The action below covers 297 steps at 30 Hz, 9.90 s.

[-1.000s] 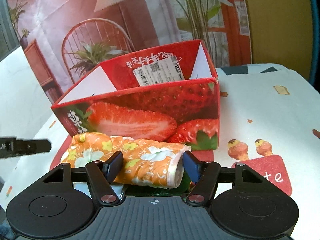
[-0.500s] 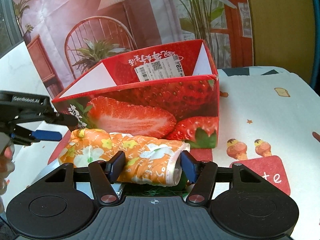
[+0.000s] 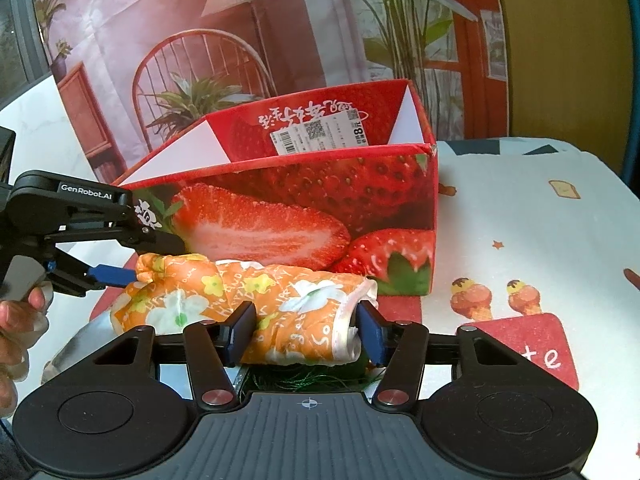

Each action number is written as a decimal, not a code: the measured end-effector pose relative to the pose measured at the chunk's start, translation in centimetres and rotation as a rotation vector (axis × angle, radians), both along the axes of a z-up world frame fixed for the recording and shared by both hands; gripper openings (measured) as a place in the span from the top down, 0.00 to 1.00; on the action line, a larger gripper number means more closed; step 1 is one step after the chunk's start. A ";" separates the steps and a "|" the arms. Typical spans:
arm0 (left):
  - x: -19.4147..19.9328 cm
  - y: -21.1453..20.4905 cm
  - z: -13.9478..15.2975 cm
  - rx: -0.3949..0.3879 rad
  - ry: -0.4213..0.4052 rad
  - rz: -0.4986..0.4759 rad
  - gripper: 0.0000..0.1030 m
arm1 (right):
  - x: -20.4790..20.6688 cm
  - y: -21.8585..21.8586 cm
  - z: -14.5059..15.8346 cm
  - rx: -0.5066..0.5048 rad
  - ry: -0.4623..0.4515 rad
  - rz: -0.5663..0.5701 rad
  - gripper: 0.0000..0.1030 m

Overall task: Organize soft objects
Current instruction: 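Close the left gripper on the orange cloth while the right gripper closes on it too, then lift the orange cloth with both grippers and carry it over the box opening, then open both grippers to drop the orange cloth into the box, then move both grippers to the blue cotton-pad package in front of the box, then close the left gripper on the blue package while the right gripper grips it too, then lift the blue package with both grippers and carry it over the box, then open both grippers to release the blue package into the box, then move both grippers down to the black eye mask on the table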

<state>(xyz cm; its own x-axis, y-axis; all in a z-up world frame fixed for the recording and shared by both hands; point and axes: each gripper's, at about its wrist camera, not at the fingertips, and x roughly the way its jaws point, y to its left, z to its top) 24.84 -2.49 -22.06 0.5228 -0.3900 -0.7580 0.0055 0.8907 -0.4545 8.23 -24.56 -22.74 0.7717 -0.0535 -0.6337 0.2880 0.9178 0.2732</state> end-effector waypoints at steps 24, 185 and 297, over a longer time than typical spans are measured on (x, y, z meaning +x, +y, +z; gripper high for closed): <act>-5.4 -0.3 8.7 0.072 -0.363 -0.130 0.78 | -2.4 -0.3 6.7 -0.077 -0.177 0.035 0.74; -8.6 1.8 7.4 0.132 -0.457 -0.148 0.88 | 1.7 4.9 6.5 -0.127 -0.157 0.193 0.86; -14.6 2.1 3.1 0.190 -0.293 -0.211 0.59 | -6.2 3.3 4.5 -0.037 -0.040 0.055 0.72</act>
<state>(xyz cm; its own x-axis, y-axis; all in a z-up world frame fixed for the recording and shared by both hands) 10.29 -0.42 -18.95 0.6509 -0.3790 -0.6578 0.3018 0.9242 -0.2339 2.06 -21.22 -18.26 0.7987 -0.0332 -0.6009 0.2263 0.9418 0.2487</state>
